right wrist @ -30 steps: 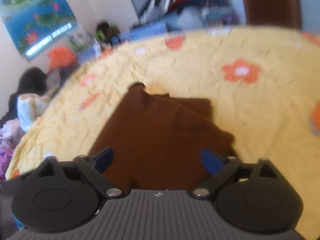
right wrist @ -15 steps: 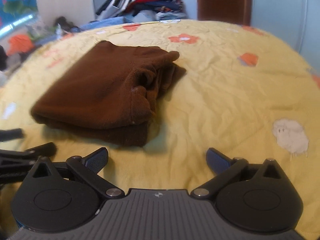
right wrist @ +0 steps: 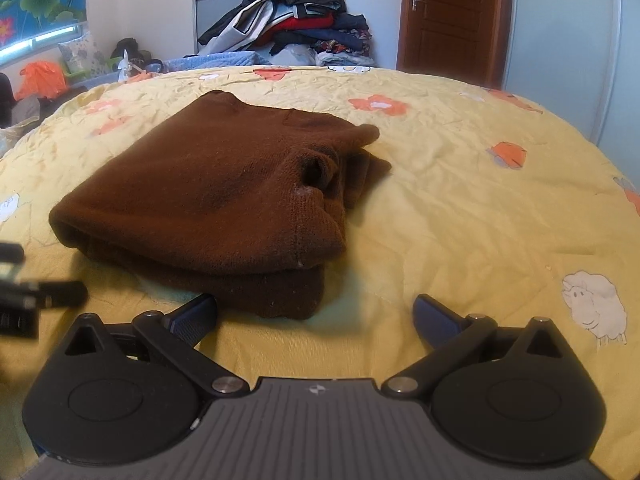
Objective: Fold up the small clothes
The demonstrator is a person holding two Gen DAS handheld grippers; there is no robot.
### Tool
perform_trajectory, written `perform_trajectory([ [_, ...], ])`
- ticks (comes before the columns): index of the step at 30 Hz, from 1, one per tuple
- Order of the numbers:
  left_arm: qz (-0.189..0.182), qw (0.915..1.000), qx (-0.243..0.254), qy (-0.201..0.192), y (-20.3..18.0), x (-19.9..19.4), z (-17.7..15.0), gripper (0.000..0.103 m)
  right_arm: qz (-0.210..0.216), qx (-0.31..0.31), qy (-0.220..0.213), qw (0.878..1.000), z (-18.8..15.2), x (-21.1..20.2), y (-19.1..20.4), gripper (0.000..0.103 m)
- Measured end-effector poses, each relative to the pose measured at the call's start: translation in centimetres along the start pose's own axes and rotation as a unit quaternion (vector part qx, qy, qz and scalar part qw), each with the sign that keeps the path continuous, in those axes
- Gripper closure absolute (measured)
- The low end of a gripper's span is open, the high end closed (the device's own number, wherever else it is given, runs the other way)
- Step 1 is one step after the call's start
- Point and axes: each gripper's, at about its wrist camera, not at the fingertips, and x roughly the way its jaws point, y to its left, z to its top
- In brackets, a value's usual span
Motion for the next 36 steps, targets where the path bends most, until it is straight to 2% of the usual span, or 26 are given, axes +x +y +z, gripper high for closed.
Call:
perform_trajectory([
  [1,-0.013,0.9999,-0.009,0.000,0.3,0.3,0.1,0.000,0.000,0.000,0.000,1.000,-0.1,0.0,0.0,0.000],
  [10,-0.011,0.9992,-0.011,-0.038,-2.5,-0.9,-1.8,0.000,-0.003,0.000,0.000,1.000,0.0,0.0,0.0,0.000],
  [17,-0.013,0.9989,-0.015,-0.043,-2.7,-0.7,-1.6,0.000,-0.007,0.002,0.001,1.000,0.0,-0.1,0.3,0.000],
  [25,-0.001,0.9992,-0.034,0.018,-2.9,-0.6,-0.3,0.000,-0.021,0.015,0.026,0.999,0.5,-0.1,0.7,0.000],
  [30,-0.001,0.9994,-0.032,0.011,-2.9,-0.7,-0.5,0.000,-0.020,0.015,0.034,0.999,0.6,0.0,0.7,0.000],
  [36,-0.004,0.9987,-0.044,0.025,-2.8,-0.8,-0.1,0.000,-0.015,0.013,0.049,0.999,0.9,-0.1,0.6,0.000],
])
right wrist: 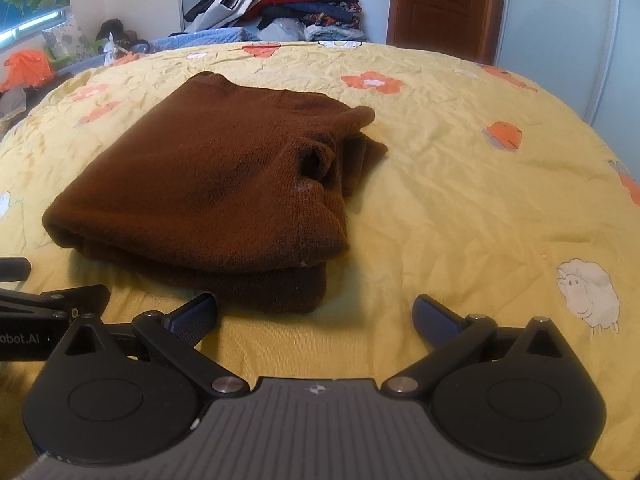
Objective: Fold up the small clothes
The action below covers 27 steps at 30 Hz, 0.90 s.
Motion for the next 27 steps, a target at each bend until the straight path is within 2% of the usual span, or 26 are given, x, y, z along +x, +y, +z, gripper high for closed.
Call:
perform_trajectory([
  [3,0.002,0.9999,-0.014,-0.001,0.1,-0.7,0.2,0.000,0.007,0.008,0.017,1.000,0.4,-0.3,-0.1,0.000],
  [8,0.009,0.9996,0.011,-0.024,-0.9,-2.0,0.5,0.000,0.015,0.049,0.027,0.998,0.7,-1.1,-1.1,0.000],
  [12,0.005,0.9998,0.012,-0.017,-1.0,-1.8,0.6,0.000,-0.002,0.034,0.023,0.999,0.8,-1.3,-1.0,0.000],
  [27,0.004,0.9999,0.011,-0.012,-1.0,-1.7,0.5,0.000,0.008,0.032,0.023,0.999,1.0,-1.5,-0.9,0.000],
])
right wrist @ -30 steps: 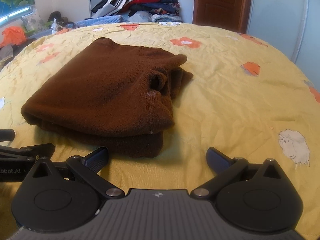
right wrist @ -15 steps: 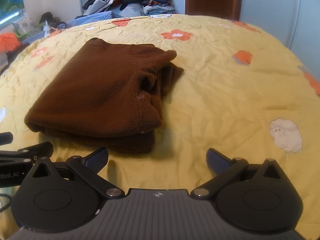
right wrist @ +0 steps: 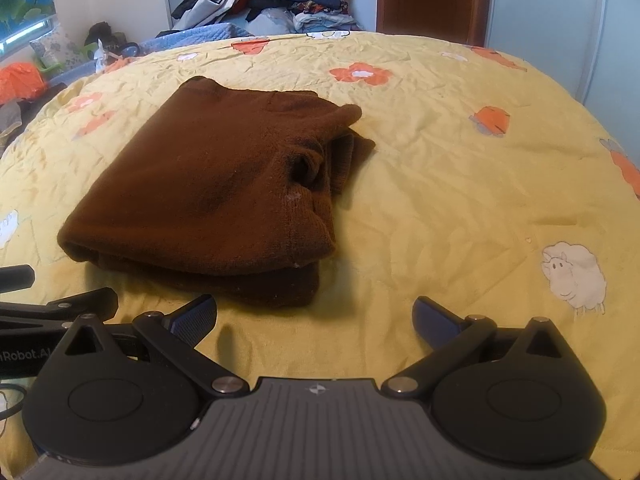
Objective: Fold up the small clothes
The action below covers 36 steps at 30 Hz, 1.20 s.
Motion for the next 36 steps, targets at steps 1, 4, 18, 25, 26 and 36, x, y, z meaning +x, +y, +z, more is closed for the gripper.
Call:
perform_trajectory([
  [1,-0.001,1.0000,-0.001,0.001,0.04,0.01,-0.01,0.000,0.000,0.000,0.000,1.000,0.00,0.01,0.01,0.000],
  [4,-0.001,1.0000,-0.002,0.001,0.05,0.01,-0.01,0.000,0.000,0.001,0.000,1.000,0.00,0.02,0.00,0.000],
  [18,-0.002,1.0000,-0.008,0.004,0.35,0.08,-0.10,0.000,0.002,-0.002,0.001,1.000,-0.05,-0.03,0.20,0.000],
  [25,-0.003,0.9999,-0.010,0.006,0.50,0.06,-0.04,0.000,0.002,-0.002,0.002,1.000,-0.08,-0.06,0.25,0.000],
  [26,-0.003,0.9999,-0.010,0.006,0.50,0.06,-0.04,0.000,0.002,-0.003,0.002,1.000,-0.09,-0.04,0.26,0.000],
  [36,-0.004,0.9999,-0.011,0.007,0.56,0.08,-0.07,0.000,0.003,-0.003,0.002,1.000,-0.07,-0.02,0.27,0.000],
])
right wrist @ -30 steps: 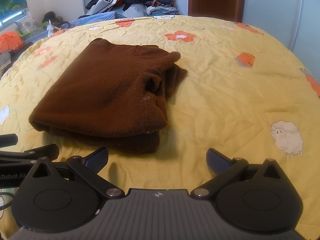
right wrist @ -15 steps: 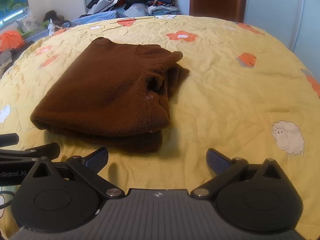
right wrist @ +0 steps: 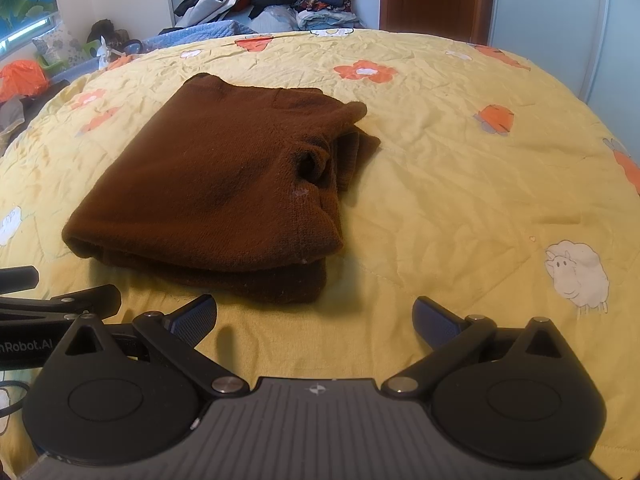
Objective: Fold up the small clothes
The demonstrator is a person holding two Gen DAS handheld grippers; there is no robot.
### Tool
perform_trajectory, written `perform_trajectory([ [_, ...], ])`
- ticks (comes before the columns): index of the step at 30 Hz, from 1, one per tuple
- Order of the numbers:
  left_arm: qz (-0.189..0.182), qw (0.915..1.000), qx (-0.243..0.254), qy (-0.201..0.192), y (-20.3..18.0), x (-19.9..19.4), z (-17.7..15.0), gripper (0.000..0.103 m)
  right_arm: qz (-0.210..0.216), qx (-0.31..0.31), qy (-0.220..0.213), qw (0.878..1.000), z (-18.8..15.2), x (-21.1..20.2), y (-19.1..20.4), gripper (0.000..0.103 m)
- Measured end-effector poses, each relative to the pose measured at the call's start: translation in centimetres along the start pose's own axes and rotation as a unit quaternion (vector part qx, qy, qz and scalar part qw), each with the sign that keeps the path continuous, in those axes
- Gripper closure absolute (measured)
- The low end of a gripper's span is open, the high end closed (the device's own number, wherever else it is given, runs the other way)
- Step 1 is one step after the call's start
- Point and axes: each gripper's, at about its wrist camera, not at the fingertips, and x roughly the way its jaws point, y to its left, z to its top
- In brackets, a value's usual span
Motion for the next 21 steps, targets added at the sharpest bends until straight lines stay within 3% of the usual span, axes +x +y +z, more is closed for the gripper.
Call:
perform_trajectory([
  [9,-0.003,1.0000,-0.002,0.000,0.1,0.0,0.0,0.000,0.001,-0.001,0.003,1.000,-0.1,0.1,0.1,0.000],
  [15,-0.003,0.9995,0.006,-0.030,-0.3,-0.8,-0.5,0.001,0.004,-0.004,0.004,1.000,0.0,0.2,0.1,0.000],
  [21,-0.018,0.9997,-0.013,-0.011,2.1,-1.2,0.0,0.000,0.021,-0.002,0.003,1.000,0.4,0.1,-0.8,0.000],
])
